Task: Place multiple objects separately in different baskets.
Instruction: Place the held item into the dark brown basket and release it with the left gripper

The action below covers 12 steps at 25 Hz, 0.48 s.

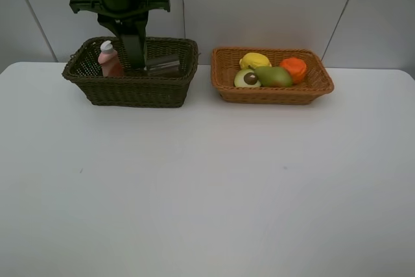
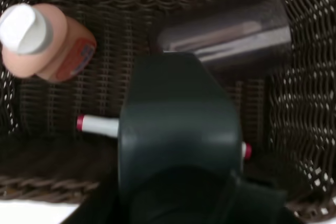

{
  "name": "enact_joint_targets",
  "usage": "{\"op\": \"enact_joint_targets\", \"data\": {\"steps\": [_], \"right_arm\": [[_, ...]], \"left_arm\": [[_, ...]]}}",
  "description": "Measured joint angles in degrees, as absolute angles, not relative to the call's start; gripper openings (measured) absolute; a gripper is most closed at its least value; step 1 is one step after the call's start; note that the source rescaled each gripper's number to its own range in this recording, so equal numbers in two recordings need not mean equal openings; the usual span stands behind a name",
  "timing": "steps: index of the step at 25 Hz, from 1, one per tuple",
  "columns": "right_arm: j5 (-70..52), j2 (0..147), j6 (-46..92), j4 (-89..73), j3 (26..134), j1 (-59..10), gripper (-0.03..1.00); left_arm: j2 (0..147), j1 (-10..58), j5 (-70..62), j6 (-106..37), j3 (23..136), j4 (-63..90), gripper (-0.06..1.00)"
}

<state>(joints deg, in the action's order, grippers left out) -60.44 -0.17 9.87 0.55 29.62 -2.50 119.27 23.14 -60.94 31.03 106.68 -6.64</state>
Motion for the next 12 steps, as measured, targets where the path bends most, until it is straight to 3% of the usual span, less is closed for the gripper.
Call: {"op": "enact_joint_targets", "data": {"steps": [12], "right_arm": [[-60.4,-0.2,9.9,0.6,29.6,-2.5,1.00]], "left_arm": [[120.3,19.9,-59.0,31.0,106.7,-6.9,0.50]]}}
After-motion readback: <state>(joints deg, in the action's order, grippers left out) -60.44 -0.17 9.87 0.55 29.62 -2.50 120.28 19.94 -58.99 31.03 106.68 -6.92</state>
